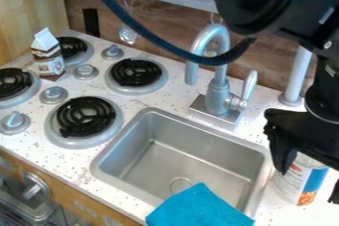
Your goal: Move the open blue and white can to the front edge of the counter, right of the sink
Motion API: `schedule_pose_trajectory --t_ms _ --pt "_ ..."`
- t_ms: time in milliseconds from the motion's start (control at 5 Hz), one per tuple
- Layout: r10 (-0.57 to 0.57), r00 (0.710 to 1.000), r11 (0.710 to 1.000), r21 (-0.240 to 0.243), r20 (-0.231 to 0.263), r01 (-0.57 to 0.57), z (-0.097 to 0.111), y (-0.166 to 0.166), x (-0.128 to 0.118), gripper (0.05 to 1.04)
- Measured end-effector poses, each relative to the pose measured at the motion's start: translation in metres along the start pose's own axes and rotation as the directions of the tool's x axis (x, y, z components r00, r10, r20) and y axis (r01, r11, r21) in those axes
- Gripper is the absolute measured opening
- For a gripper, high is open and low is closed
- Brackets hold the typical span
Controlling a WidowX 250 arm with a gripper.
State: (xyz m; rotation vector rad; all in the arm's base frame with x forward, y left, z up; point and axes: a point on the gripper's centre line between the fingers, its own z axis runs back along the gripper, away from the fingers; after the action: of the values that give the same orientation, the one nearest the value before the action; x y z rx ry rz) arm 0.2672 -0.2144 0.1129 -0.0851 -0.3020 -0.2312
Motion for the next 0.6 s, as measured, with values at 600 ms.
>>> schedule_pose_trajectory --t_ms 600 --pt "0.023 0.999 0.998 0.063 -0.023 -0.022 -0.067 -0.005 0.049 0.999"
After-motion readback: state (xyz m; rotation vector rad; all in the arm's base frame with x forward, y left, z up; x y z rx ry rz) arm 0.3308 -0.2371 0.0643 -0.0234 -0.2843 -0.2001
